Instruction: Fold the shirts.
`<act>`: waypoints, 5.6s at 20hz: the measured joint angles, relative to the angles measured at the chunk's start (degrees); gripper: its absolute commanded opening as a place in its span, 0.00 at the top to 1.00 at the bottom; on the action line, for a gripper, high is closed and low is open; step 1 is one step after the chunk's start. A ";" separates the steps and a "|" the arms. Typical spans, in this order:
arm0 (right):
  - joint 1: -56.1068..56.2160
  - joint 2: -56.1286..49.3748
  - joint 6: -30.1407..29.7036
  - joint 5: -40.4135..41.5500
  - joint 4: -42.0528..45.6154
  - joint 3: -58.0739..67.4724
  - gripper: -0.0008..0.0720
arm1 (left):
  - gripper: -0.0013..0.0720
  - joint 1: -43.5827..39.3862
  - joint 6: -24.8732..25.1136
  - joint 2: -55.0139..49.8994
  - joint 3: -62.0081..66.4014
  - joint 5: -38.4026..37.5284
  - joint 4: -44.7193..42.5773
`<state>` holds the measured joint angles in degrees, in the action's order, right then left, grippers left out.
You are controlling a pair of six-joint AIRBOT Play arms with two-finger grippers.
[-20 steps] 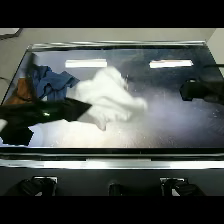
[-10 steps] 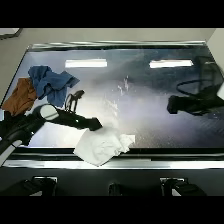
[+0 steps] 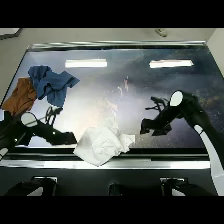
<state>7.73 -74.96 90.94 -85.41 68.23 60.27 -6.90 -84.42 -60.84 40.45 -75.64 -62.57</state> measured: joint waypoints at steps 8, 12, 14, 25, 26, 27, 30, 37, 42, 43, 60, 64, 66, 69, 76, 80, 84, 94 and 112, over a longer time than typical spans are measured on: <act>0.00 -2.75 -3.65 5.05 -7.48 -9.31 0.04 | 0.45 1.01 3.23 1.29 -13.77 8.35 8.07; 0.00 -6.40 -5.07 8.90 -14.40 -10.34 0.05 | 0.63 1.07 2.99 1.29 -14.73 12.63 9.14; 0.20 -8.20 -5.51 10.47 -17.18 -10.54 0.06 | 0.82 1.07 2.73 1.29 -14.93 13.92 9.44; 4.72 -6.62 -7.04 18.62 -16.65 -6.38 0.93 | 0.95 1.09 3.23 5.57 -6.73 14.80 8.24; 4.31 -4.63 -7.23 19.06 -14.80 -4.15 0.93 | 0.95 1.09 3.28 7.06 -3.34 14.53 7.54; 3.89 -2.10 -7.48 19.80 -12.48 -1.25 0.93 | 0.95 1.09 3.32 8.76 0.98 14.36 6.71; 2.97 6.75 -7.67 23.98 -4.09 9.44 0.93 | 0.95 1.18 3.23 13.70 17.35 14.25 4.02; 2.56 27.39 -2.97 32.74 10.32 26.71 0.93 | 0.95 1.20 -2.95 20.81 49.64 14.38 -2.69; 2.51 35.01 0.85 30.38 13.27 28.76 0.93 | 0.95 1.09 -5.16 21.18 55.06 11.04 -3.08; 2.51 35.19 1.79 27.23 14.32 28.92 0.93 | 0.94 1.09 -5.18 20.39 54.62 9.07 -3.28; 2.40 1.51 12.20 19.80 20.02 8.44 0.93 | 0.30 2.64 8.92 -26.93 40.15 7.19 8.59; 2.40 -0.50 12.92 21.94 19.82 7.91 0.93 | 0.11 7.17 7.04 -24.20 35.95 -3.41 3.10; 2.40 -0.90 13.05 22.01 19.65 7.82 0.93 | 0.10 9.20 4.92 -18.36 26.16 -3.37 0.96; 2.40 -1.16 13.11 22.21 19.61 7.74 0.93 | 0.11 10.21 3.30 -9.84 8.83 0.44 2.58; 2.40 -1.25 13.22 21.90 19.23 7.74 0.93 | 0.34 4.92 3.26 -4.83 -12.90 17.31 18.25; 2.43 -0.90 13.25 21.22 18.49 7.74 0.93 | 0.94 0.59 3.43 -5.44 -14.82 29.99 23.56; 2.51 2.60 13.44 22.56 19.30 9.62 0.93 | 0.94 0.59 7.76 -2.80 -8.57 32.76 25.49; 2.40 28.52 13.51 40.72 39.80 39.17 0.93 | 0.94 12.79 12.76 21.49 44.96 32.02 18.32; 2.49 0.26 26.93 25.40 45.13 44.59 0.92 | 0.94 16.87 5.27 -2.64 38.29 24.46 4.48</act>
<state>10.22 -74.70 117.86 -60.01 113.36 104.86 9.98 -79.15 -63.48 78.74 -51.18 -58.08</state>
